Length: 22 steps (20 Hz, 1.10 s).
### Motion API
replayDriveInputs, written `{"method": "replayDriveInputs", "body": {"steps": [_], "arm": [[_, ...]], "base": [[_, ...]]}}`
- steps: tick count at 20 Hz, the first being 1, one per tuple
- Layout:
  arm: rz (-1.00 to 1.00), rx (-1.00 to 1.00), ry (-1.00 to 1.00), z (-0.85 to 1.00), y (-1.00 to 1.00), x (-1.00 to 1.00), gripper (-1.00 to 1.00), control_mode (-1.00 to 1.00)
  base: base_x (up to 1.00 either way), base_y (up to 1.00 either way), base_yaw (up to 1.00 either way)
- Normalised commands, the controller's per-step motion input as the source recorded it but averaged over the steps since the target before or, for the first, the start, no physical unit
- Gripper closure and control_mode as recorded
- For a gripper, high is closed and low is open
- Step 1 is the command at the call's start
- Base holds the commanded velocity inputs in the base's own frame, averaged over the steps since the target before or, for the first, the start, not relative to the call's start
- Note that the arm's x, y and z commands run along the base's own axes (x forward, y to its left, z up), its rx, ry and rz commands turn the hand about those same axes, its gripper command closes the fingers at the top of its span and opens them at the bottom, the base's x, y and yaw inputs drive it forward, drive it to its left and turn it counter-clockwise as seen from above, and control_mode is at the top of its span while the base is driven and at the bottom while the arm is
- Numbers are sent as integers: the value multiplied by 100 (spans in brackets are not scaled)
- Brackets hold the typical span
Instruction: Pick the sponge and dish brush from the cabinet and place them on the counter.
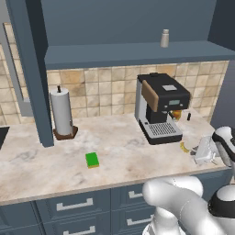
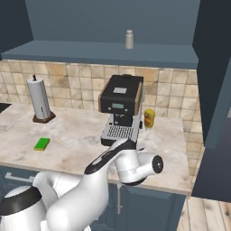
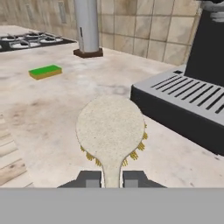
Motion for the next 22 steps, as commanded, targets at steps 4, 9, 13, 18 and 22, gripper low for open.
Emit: {"method": "replayDriveInputs", "body": {"steps": [4,9,13,18,22], "arm": [[2,0,0,-30,0,13,100,-100],[0,0,0,-20,0,28,100,-100],[0,-2,0,-11,0,35,100,-100],[0,-1,0,-25,0,17,100,-100],[0,-1,0,-34,0,15,100,-100]], "base": [[0,0,0],[0,0,0],[0,0,0],[0,0,0],[0,0,0]]}}
